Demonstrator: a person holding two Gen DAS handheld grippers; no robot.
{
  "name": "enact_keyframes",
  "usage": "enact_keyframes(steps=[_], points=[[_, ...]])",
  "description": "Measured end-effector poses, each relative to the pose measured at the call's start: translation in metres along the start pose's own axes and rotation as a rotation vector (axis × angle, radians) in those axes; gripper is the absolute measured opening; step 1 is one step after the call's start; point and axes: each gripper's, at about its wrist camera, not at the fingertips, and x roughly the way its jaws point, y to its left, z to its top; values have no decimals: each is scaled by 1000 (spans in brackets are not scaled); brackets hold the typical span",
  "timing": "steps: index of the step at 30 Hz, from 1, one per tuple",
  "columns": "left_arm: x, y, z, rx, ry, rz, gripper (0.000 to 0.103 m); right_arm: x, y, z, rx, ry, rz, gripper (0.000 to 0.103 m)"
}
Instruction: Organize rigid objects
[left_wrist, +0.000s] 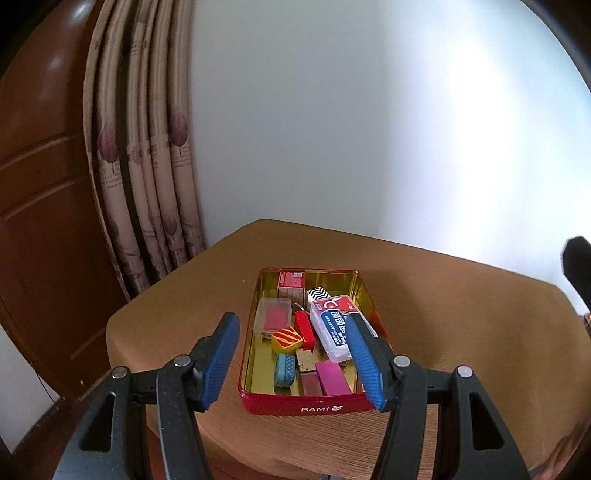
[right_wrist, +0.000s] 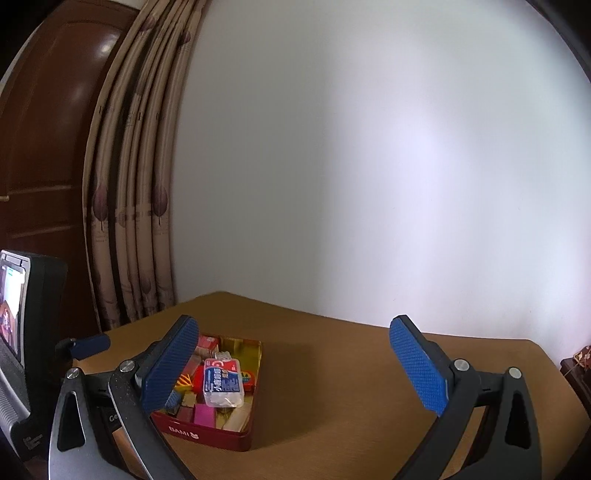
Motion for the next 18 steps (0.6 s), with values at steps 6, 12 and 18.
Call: enact_keyframes(steps=[6, 12, 18], points=[[3, 10, 0, -39, 17, -2, 61, -4, 2, -3, 11, -13, 7, 103], [5, 8, -2, -29, 16, 10, 61, -1, 4, -7, -2, 19, 25, 103], [11, 7, -4, -25, 41, 8, 61, 1, 2, -11, 1, 28, 33, 103]])
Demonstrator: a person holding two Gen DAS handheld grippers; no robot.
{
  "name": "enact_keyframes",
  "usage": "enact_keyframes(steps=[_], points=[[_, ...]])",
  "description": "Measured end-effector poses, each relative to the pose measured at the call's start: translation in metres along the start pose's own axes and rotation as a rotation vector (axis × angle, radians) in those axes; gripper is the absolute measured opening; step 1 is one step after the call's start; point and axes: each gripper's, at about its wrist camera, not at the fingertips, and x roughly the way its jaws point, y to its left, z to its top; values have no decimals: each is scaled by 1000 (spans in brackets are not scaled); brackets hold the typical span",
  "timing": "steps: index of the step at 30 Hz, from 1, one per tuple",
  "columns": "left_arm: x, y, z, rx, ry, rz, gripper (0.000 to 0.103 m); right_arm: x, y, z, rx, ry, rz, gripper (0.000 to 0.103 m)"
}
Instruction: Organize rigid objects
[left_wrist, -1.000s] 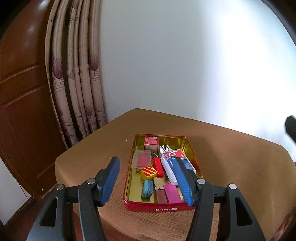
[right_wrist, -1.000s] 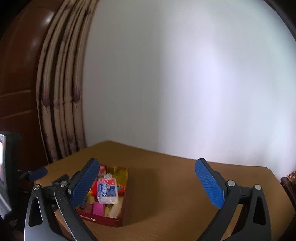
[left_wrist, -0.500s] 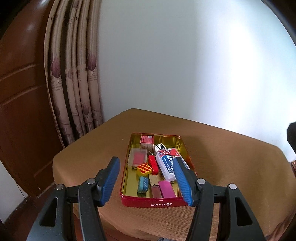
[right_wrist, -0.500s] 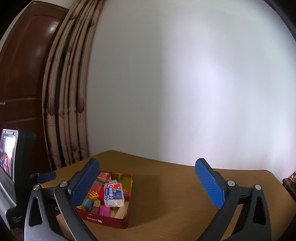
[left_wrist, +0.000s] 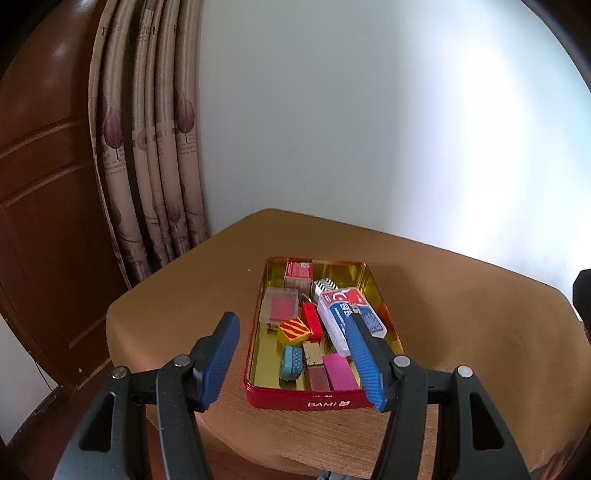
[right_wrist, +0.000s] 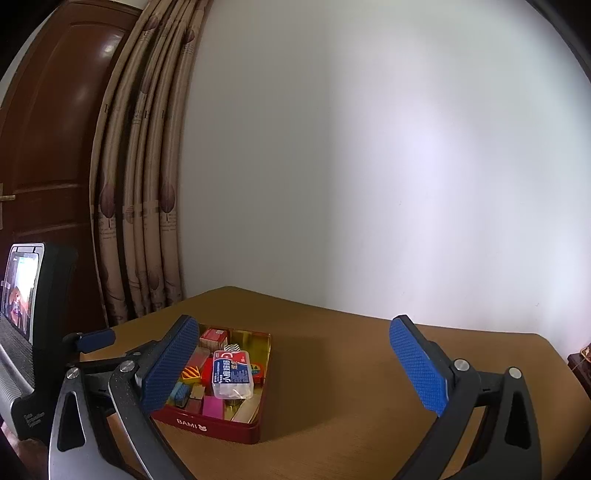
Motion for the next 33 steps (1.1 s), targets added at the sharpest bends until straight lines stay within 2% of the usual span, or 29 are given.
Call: enact_keyframes(steps=[33], points=[[21, 3, -7, 32, 72, 0, 61, 14, -6, -15, 33, 79, 30, 103]])
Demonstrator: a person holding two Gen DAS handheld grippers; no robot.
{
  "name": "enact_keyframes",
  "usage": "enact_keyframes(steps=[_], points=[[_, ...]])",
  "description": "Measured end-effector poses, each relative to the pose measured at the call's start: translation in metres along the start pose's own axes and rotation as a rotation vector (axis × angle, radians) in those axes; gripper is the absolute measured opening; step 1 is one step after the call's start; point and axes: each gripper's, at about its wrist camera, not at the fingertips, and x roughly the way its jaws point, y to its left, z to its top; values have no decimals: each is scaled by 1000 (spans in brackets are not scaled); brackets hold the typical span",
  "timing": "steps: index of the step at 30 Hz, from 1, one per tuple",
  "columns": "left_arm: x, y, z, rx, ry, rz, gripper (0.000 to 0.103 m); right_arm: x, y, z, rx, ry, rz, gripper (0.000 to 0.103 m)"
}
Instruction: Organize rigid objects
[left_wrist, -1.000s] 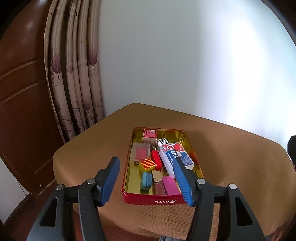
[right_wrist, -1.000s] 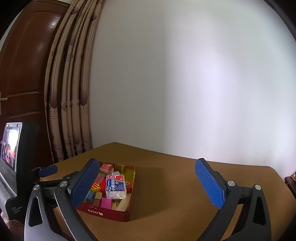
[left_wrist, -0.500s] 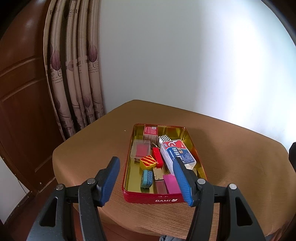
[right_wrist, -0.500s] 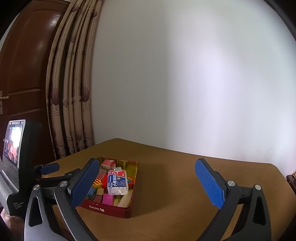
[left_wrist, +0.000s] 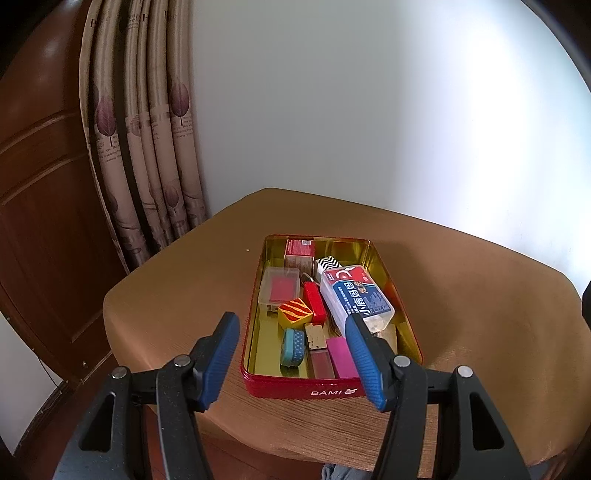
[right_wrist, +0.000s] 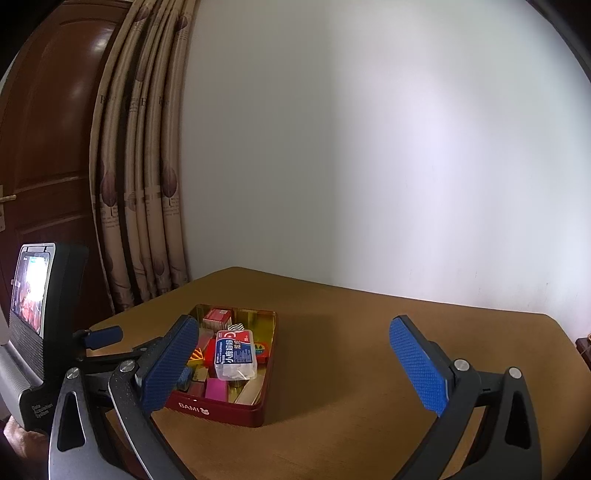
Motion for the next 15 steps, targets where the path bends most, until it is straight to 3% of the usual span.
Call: enact_keyframes(steps=[15], points=[[7, -1, -3, 0, 5, -9, 61, 2, -1, -3, 6, 24, 13, 103]])
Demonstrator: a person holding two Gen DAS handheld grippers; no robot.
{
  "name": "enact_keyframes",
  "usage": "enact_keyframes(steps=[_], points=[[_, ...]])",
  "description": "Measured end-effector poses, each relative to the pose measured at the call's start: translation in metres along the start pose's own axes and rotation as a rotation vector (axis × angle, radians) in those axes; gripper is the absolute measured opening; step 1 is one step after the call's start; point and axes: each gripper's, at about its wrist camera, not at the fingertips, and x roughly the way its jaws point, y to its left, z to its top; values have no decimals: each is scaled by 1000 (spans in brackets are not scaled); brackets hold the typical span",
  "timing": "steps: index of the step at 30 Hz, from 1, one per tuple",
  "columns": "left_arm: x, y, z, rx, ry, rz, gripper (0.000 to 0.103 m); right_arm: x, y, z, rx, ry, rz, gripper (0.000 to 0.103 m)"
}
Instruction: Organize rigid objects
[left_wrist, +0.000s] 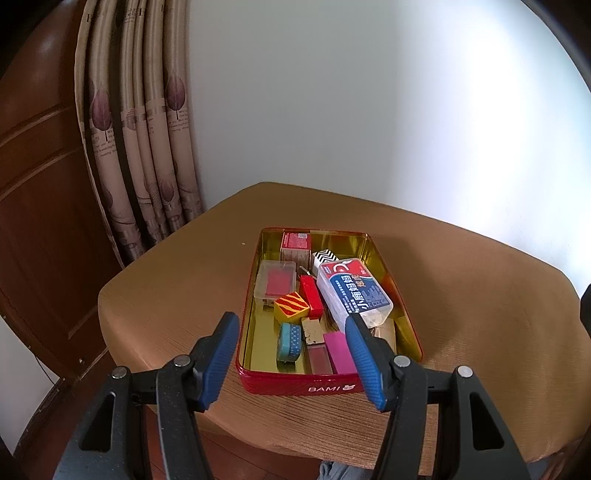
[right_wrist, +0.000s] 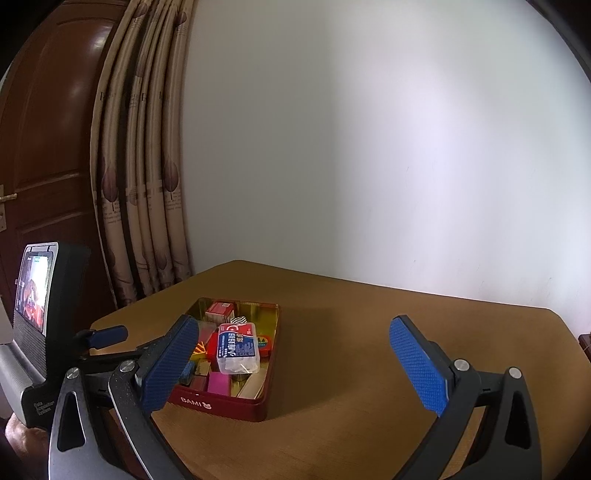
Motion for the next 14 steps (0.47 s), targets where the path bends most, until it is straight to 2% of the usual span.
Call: enact_keyframes(steps=[3, 6, 10, 14], points=[[-4, 0, -1, 2, -40, 15, 61, 0, 0, -1, -1, 0, 0, 103], [-5, 1, -1, -6, -54, -1, 61, 1, -1, -2, -1, 2, 6, 103], [-7, -4, -2, 23, -69, 19, 61, 0, -3, -3, -3, 0, 1, 103], [-10, -9, -2, 52, -82, 17, 62, 6, -19, -4, -23, -6, -41, 103]])
